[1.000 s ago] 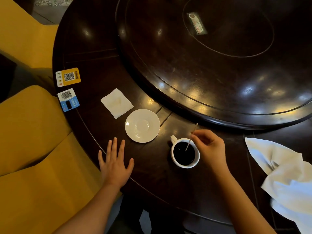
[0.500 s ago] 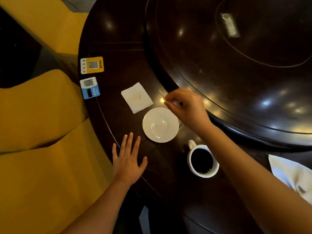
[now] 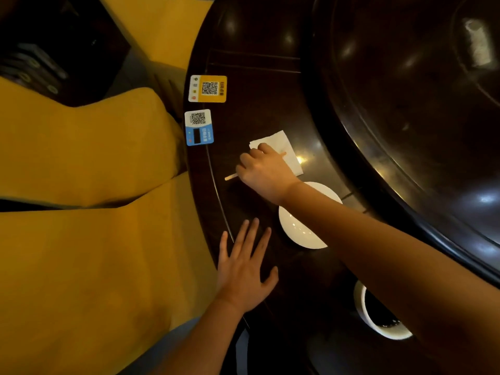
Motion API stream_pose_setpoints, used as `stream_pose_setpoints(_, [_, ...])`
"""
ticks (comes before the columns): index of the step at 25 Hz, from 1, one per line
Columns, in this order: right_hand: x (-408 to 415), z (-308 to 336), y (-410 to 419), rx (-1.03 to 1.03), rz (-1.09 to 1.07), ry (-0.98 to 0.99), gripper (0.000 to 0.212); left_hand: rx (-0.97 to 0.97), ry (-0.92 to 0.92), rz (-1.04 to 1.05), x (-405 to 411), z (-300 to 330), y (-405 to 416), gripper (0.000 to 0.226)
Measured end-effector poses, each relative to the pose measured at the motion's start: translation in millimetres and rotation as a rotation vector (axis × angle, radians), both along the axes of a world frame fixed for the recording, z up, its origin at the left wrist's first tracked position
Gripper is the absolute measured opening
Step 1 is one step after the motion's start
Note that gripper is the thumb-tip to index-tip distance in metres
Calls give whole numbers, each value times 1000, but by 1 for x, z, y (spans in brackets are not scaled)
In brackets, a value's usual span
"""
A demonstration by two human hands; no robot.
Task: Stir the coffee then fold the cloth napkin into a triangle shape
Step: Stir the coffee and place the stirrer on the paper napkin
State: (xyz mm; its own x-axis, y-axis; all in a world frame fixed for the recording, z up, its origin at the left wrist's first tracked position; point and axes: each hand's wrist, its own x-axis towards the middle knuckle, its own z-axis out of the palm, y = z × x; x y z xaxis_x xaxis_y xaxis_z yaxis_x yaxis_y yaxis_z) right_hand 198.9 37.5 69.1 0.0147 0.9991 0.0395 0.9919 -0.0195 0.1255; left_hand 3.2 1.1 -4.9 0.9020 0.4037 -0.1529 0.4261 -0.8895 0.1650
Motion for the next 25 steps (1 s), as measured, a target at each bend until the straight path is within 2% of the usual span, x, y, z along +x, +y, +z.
stream_pose_setpoints(3, [2,-4,5,-139,-70,13,23,-10,-3,2,0,1,0,76])
stream_pose_setpoints(10, [5,-8,10,-188,-113,45,26,-38,-1,8,0,5,0,75])
stream_pose_setpoints(17, [-15,-24,-10,-111,-246,134,31,-22,3,6,0,7,-1,75])
stream_pose_setpoints(20, [-19,-34,-16,-12,-307,170,27,-17,10,11,0,7,-1,74])
stream_pose_setpoints(25, [-28,-17,-30,43,-438,329,29,12,18,-5,1,6,-1,75])
